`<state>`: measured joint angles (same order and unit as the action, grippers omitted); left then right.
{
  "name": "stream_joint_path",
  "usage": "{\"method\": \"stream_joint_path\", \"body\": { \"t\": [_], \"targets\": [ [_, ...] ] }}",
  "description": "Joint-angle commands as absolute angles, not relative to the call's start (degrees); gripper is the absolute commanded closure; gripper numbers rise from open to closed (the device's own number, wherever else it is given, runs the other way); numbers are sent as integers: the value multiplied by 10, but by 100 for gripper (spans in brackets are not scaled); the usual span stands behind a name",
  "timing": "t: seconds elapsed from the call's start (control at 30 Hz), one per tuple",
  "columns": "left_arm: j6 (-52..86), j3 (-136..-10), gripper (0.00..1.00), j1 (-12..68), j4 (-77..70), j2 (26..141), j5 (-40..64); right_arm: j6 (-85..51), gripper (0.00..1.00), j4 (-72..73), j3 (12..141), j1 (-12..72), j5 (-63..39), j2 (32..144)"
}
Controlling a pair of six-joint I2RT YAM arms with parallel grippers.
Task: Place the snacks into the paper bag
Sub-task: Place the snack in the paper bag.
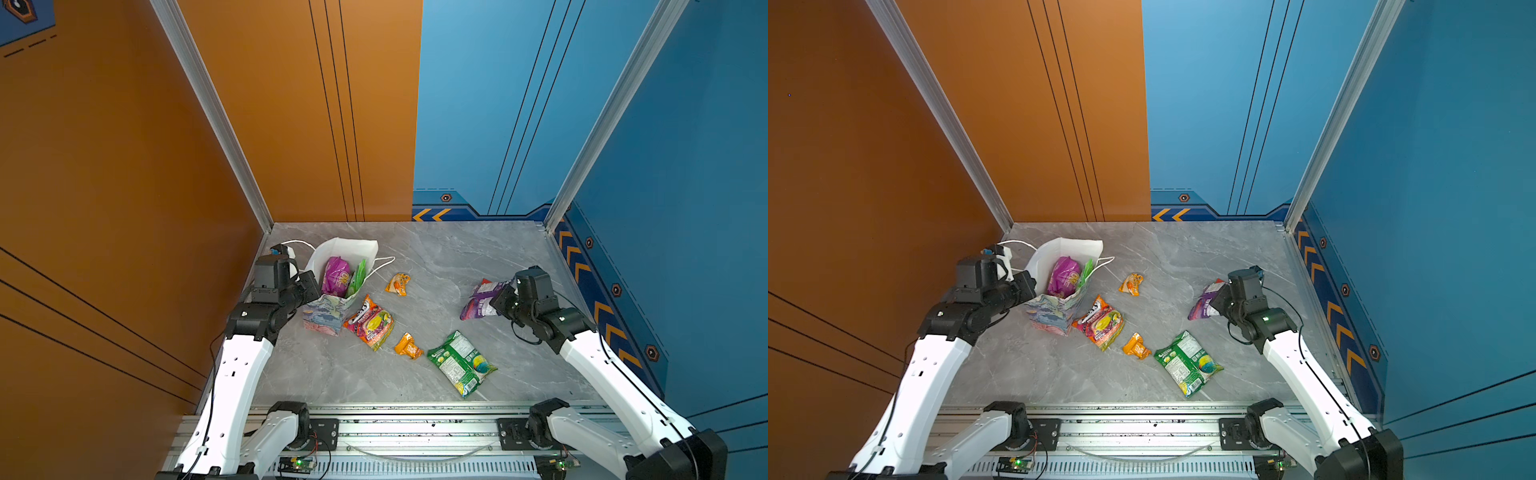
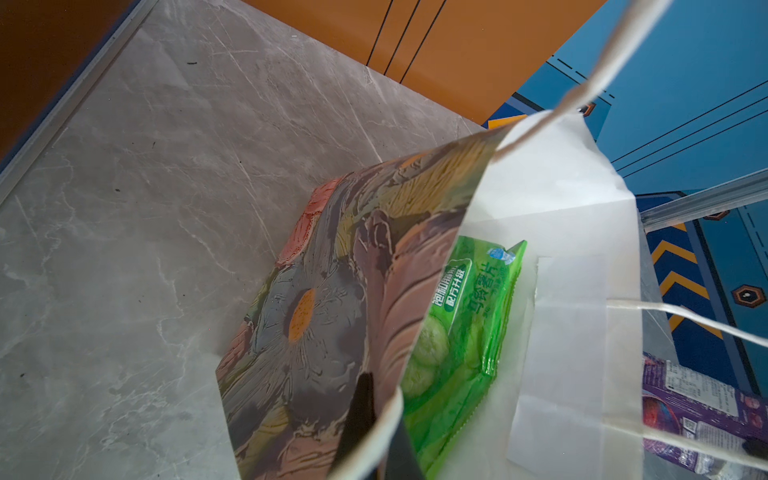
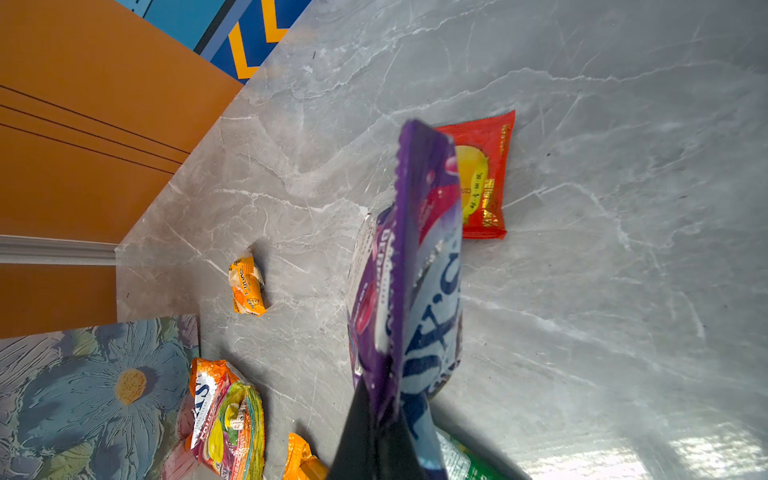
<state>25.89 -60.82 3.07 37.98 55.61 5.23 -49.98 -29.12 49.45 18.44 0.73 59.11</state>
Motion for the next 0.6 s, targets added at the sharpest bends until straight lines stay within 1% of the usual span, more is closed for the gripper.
{"method": "stream_joint_path", "body": {
  "t": [0.0, 0.57],
  "targets": [
    [248, -606, 100, 35, 336, 543, 75, -501, 100, -256, 548, 208, 38, 600],
    [243, -604, 100, 36, 330, 542, 88, -429, 100, -229, 827, 369, 64, 731]
  ]
}}
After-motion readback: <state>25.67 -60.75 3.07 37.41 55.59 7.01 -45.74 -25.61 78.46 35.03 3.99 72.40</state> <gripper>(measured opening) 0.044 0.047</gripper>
